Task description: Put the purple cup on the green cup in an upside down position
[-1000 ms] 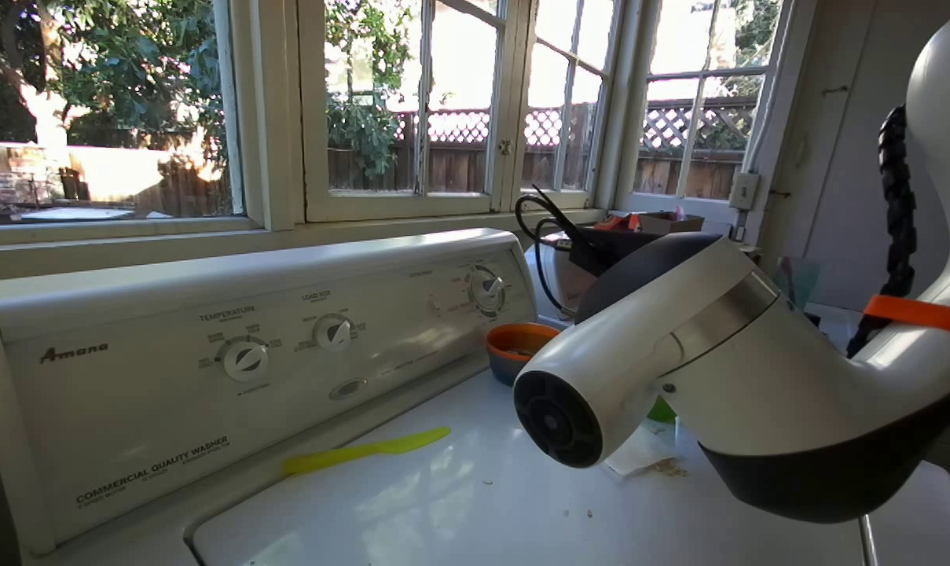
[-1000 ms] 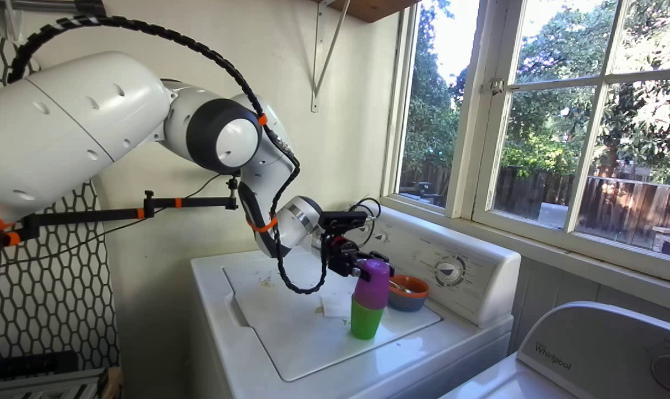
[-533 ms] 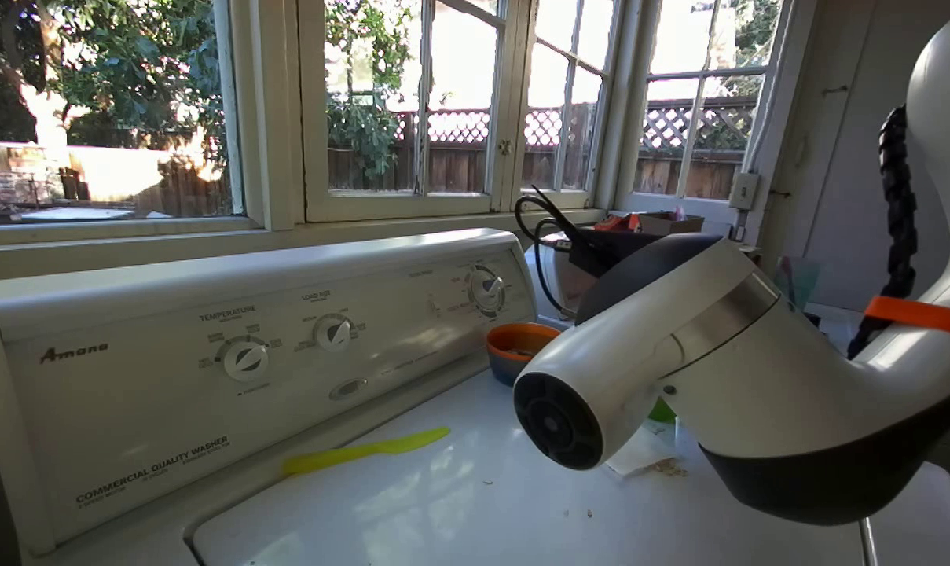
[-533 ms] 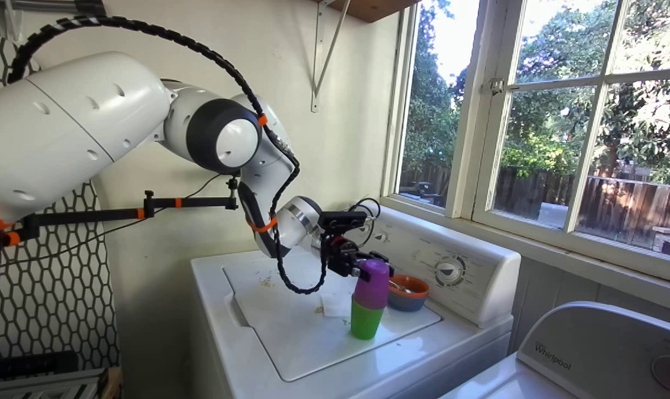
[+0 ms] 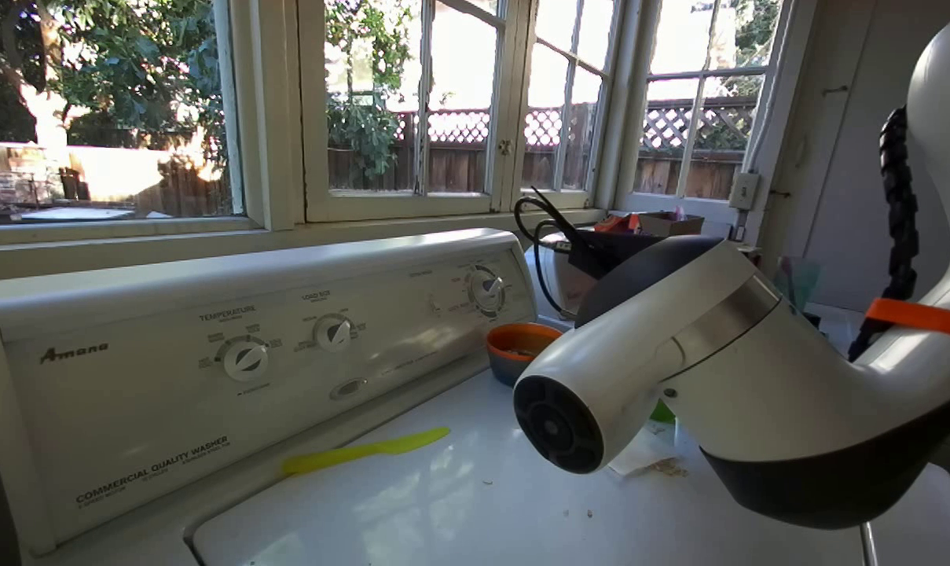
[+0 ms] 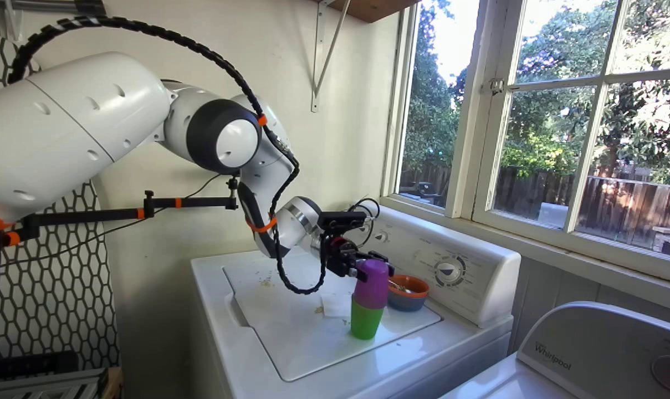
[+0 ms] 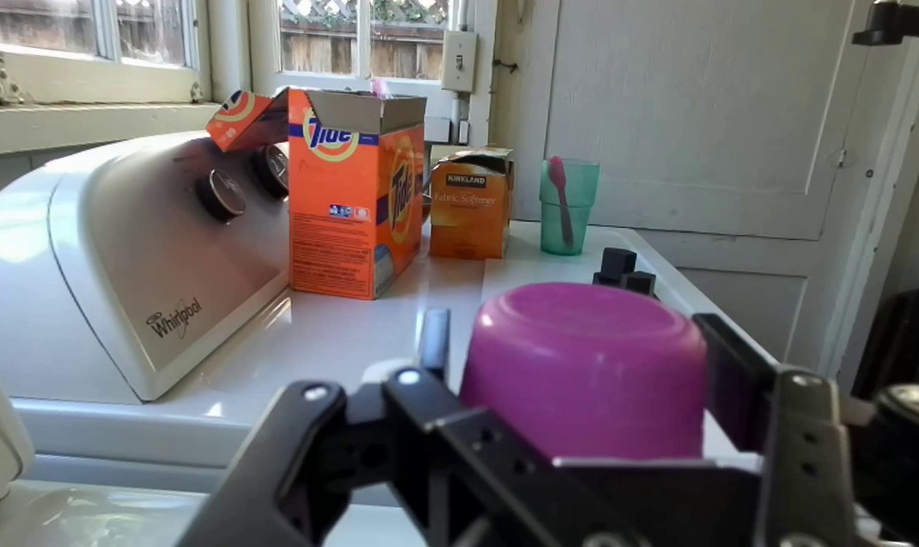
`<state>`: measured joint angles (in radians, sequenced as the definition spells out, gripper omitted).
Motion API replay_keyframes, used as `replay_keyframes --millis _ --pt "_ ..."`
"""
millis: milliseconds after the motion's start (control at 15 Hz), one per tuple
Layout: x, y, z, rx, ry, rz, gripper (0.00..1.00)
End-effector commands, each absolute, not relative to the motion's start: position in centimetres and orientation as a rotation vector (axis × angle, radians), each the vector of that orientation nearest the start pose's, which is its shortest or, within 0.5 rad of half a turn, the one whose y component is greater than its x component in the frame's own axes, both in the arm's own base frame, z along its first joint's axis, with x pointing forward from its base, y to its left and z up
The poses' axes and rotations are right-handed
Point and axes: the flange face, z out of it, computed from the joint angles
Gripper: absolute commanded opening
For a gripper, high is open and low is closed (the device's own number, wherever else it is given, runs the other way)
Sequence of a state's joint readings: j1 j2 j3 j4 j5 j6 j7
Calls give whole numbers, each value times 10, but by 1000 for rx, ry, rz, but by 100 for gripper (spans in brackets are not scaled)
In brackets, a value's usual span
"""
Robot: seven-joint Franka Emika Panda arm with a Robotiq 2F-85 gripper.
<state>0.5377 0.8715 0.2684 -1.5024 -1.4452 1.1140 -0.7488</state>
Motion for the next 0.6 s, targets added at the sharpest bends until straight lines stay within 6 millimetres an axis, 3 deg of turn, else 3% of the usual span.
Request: replay_keyframes --millis 0,533 --pt "551 334 199 933 1311 -996 100" --pt "552 341 207 947 1303 -963 100"
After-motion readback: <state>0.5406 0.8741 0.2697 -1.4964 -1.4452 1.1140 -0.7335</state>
